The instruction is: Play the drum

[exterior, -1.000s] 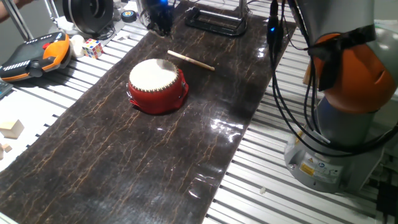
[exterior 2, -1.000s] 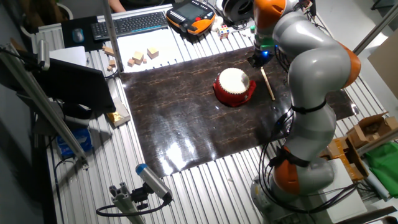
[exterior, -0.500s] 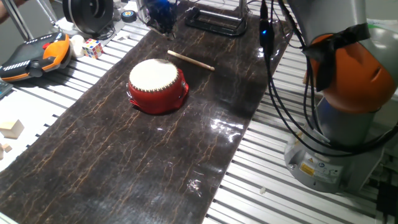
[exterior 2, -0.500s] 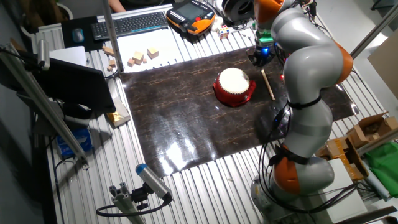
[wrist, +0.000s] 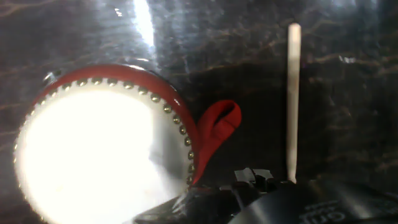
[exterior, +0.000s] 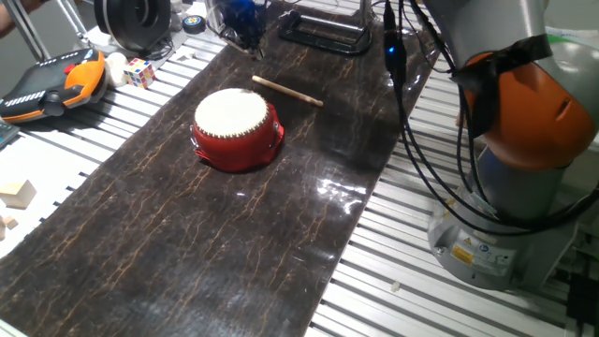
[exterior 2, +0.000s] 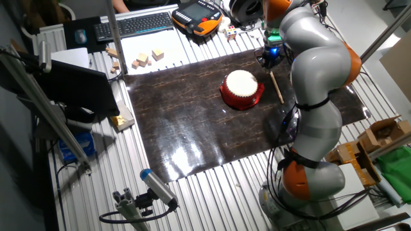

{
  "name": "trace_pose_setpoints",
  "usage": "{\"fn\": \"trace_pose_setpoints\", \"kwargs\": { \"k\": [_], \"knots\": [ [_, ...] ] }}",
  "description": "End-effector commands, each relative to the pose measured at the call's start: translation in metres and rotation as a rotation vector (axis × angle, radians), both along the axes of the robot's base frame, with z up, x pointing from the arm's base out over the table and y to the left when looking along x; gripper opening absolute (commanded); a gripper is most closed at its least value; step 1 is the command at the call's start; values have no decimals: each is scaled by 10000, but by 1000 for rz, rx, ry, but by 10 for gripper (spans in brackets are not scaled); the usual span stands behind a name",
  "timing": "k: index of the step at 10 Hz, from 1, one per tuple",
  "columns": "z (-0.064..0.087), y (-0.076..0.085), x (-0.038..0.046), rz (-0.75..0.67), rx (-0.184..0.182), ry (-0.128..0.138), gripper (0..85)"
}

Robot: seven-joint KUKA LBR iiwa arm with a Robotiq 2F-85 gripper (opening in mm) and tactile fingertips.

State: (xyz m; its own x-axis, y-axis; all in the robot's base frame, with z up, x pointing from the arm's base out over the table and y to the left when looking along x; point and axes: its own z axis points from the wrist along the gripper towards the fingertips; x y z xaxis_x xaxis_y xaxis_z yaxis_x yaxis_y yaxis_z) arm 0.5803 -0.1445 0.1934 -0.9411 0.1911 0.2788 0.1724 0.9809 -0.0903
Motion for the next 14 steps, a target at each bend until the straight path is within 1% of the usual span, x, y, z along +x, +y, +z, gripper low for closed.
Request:
{"fn": "trace_pose_setpoints", "kwargs": {
  "k": [1,2,3,5,7,8,9,10,11,12,13,14],
  "knots": [
    [-53,-77,53,11,0,4,7],
    [-100,-154,107,23,2,5,10],
    [-126,-211,157,21,0,15,23],
    [-183,-251,238,8,-27,33,140],
    [-288,-282,282,14,-29,32,253],
    [-335,-313,282,18,-21,14,283],
    [-401,-349,279,32,-20,-6,293],
    [-466,-388,271,54,-33,-25,297],
    [-528,-436,268,64,-32,-39,300],
    [-580,-472,270,74,-28,-44,300],
    [-628,-506,268,88,-35,-49,303],
    [-673,-543,257,96,-32,-55,303]
  ]
}}
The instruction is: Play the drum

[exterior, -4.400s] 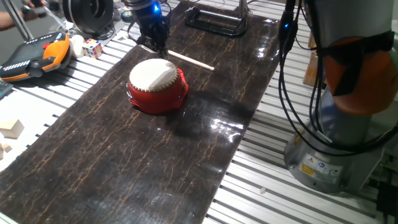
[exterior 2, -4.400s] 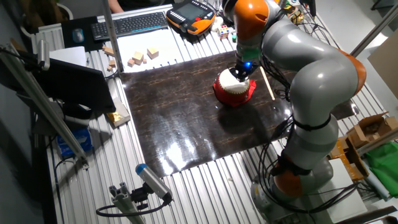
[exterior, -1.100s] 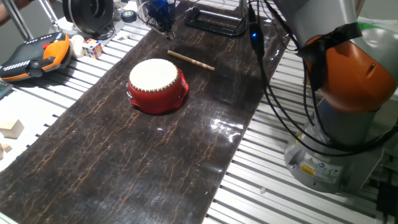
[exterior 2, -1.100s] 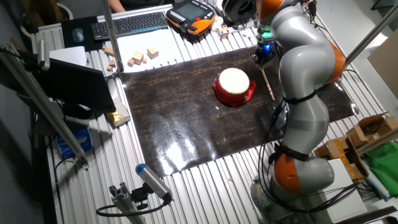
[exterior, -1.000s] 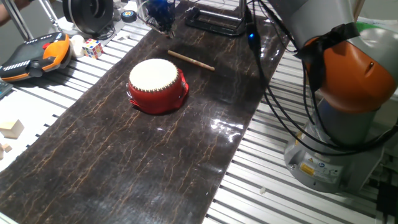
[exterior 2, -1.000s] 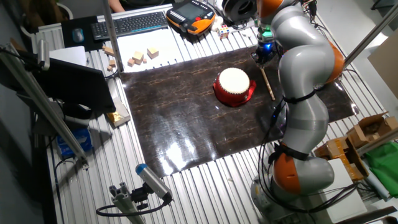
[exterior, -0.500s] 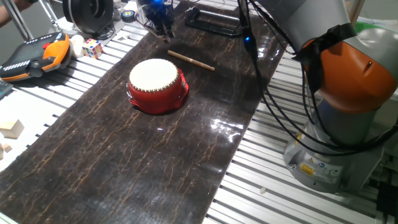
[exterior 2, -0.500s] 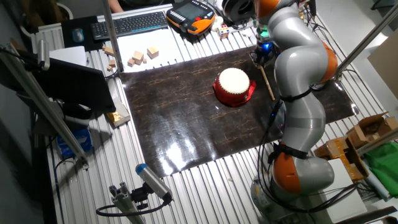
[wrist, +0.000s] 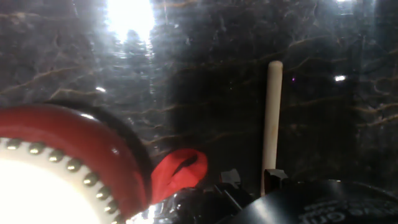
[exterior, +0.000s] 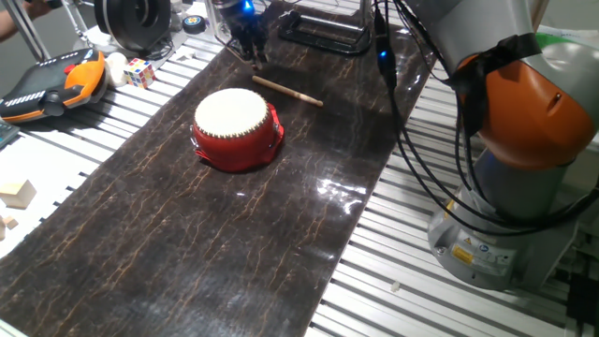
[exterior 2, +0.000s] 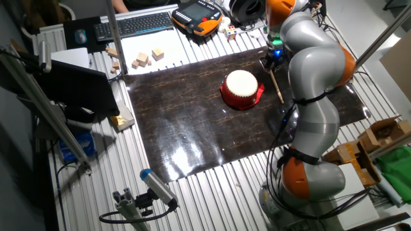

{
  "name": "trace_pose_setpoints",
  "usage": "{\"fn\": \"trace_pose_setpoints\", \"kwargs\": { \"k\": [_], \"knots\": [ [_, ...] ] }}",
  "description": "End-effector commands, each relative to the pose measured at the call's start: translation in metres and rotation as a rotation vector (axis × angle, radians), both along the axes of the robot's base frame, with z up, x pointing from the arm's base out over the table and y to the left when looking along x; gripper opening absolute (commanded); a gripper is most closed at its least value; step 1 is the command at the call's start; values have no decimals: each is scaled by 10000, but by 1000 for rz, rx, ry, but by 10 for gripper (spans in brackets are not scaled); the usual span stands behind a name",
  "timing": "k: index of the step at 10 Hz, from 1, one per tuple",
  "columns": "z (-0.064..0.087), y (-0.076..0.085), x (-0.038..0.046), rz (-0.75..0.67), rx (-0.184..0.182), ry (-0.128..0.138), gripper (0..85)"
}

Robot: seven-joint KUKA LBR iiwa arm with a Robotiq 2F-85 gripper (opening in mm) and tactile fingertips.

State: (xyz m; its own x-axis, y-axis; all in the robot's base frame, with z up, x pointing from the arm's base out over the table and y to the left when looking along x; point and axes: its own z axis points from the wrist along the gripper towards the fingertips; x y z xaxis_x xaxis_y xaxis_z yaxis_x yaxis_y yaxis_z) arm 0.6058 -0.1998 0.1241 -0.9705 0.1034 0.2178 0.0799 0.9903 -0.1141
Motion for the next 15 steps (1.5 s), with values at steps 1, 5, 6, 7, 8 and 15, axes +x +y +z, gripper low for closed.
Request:
{"fn": "trace_pose_setpoints", "kwargs": {
  "k": [1,5,6,7,8,15],
  "knots": [
    [-32,-16,-4,5,-3,-7,303],
    [-61,-30,-7,-6,-3,-21,293],
    [-61,-30,-7,-26,-18,-14,293],
    [-61,-30,-7,-56,-18,4,297],
    [-61,-30,-7,-71,-15,9,297],
    [-312,-233,21,10,-15,-36,310]
  ]
}}
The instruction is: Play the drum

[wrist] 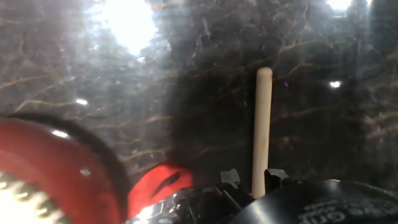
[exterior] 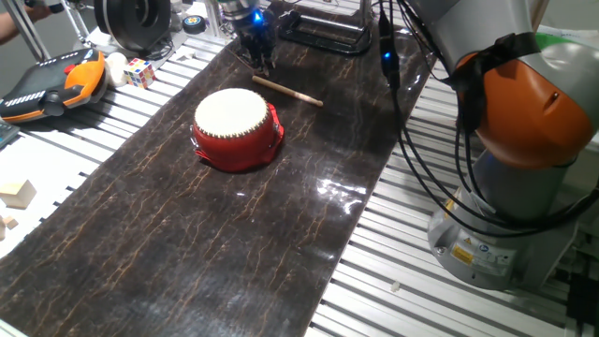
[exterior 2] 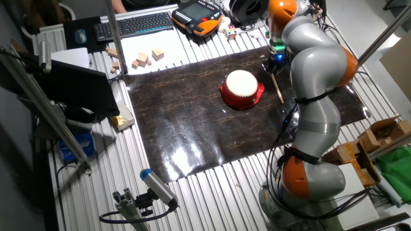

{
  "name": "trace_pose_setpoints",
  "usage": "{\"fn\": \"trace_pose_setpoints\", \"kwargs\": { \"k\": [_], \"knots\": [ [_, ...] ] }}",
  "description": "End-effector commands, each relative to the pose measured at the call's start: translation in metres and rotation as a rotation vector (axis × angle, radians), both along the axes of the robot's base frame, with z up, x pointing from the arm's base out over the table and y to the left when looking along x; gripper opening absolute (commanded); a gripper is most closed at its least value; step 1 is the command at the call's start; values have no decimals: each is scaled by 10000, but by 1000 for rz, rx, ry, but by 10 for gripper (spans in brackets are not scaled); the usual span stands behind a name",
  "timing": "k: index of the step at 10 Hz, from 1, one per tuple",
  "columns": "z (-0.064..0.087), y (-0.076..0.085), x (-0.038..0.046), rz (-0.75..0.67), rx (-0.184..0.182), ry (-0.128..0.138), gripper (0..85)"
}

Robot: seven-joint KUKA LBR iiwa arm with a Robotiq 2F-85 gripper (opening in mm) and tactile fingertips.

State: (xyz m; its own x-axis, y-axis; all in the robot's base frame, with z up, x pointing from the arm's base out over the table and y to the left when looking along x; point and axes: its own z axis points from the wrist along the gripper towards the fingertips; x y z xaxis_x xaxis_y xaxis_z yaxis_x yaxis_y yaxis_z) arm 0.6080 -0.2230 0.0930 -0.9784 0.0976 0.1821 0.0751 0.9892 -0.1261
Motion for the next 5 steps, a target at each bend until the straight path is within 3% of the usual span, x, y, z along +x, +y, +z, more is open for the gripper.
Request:
{"fn": "trace_pose_setpoints", "kwargs": {
  "k": [1,3,5],
  "knots": [
    [-50,-22,14,4,-1,-8,313],
    [-166,-56,58,17,4,-24,327],
    [-231,-107,74,27,15,-23,337]
  ]
}}
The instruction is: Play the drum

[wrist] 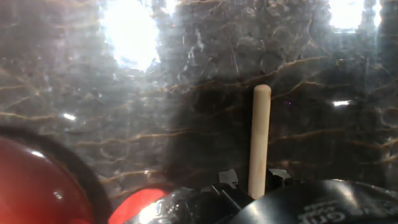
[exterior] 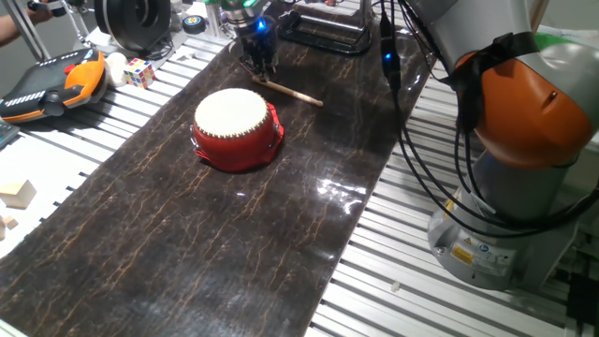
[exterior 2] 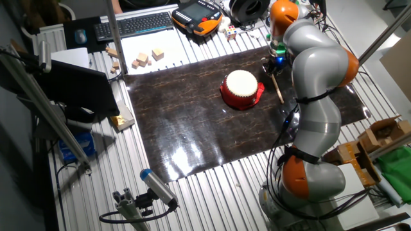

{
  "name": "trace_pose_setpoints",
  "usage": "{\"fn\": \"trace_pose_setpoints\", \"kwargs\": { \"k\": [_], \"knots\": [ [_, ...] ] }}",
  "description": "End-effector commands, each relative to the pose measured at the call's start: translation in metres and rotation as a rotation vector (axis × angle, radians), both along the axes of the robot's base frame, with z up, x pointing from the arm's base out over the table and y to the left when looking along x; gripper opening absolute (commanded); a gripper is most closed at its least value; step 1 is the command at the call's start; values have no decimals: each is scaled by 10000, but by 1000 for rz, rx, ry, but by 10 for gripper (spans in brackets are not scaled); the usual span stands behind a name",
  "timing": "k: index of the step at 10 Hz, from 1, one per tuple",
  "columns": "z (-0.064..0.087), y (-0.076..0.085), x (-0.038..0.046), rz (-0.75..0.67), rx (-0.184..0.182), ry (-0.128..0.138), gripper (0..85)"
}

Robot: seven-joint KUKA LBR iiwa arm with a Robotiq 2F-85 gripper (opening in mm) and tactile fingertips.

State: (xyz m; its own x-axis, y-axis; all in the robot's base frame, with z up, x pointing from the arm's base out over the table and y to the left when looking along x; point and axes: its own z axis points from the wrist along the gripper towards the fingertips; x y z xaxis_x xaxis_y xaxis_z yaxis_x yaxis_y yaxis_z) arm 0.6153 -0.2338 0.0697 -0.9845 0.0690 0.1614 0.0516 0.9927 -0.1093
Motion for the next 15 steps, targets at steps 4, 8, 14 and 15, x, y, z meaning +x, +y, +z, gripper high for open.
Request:
{"fn": "trace_pose_setpoints", "kwargs": {
  "k": [4,8,14,15],
  "knots": [
    [-126,-92,-3,20,15,-8,343],
    [-229,-199,86,38,57,10,343],
    [-309,-192,86,23,71,35,333],
    [-327,-196,81,23,77,37,330]
  ]
}}
